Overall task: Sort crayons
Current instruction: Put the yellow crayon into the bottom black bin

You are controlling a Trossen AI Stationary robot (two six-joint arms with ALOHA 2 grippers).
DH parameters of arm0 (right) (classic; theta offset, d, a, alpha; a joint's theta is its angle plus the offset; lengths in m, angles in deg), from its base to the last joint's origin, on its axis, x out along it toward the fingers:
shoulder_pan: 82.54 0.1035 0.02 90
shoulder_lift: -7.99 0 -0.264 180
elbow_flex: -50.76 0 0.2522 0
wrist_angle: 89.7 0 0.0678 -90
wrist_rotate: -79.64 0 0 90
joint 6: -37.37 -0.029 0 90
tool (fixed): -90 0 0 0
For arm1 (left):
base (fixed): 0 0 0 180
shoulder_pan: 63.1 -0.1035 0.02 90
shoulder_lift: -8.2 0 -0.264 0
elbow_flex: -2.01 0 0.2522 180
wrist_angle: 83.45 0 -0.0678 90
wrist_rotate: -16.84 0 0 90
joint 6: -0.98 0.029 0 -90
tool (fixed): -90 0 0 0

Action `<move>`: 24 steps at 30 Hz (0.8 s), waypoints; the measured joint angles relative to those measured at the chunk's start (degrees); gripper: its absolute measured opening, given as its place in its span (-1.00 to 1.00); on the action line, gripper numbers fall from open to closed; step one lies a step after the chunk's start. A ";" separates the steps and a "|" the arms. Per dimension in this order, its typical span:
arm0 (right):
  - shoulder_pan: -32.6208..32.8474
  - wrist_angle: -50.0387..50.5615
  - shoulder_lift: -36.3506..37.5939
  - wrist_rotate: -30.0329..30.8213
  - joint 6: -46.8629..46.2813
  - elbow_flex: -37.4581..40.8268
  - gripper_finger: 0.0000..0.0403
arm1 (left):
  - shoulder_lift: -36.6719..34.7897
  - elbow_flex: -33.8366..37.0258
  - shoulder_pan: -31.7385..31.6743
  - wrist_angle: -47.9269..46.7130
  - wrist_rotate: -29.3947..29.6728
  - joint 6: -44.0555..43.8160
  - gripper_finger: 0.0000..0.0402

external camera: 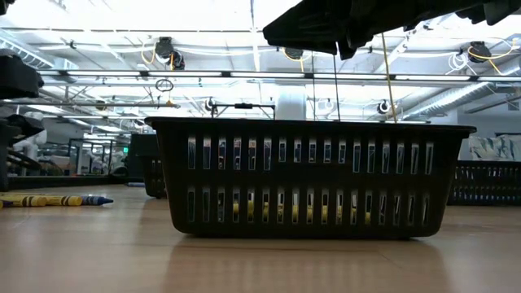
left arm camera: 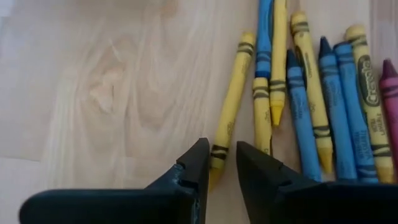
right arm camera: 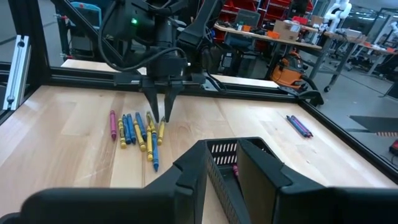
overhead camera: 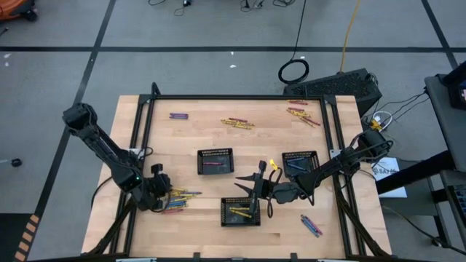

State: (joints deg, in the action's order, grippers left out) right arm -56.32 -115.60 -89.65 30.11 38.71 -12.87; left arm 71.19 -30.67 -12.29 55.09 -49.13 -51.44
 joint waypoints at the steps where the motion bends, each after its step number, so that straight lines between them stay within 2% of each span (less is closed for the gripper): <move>1: 0.00 0.01 0.00 -0.01 0.00 0.00 -0.64 | 0.20 0.00 -0.36 0.28 -0.59 0.51 -0.61; 9: 0.00 0.02 0.00 0.00 0.47 0.00 -0.64 | 1.96 -0.26 -2.68 0.67 -2.84 3.60 -0.63; 15: 0.65 0.17 0.35 0.45 3.17 0.00 -0.64 | 2.00 -0.24 -4.06 0.53 -3.39 4.89 -0.94; 18: 1.87 0.08 1.61 3.00 5.07 0.00 -0.64 | 1.57 -0.70 -4.58 -0.20 -2.89 4.90 -0.95; 24: 6.41 2.30 7.18 11.48 9.74 -0.02 -0.64 | -0.44 -6.20 -4.75 -8.52 3.69 5.07 -0.98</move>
State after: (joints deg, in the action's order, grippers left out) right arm -49.92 -113.30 -82.47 41.58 48.45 -12.89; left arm 70.74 -36.87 -17.04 46.57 -45.44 -46.37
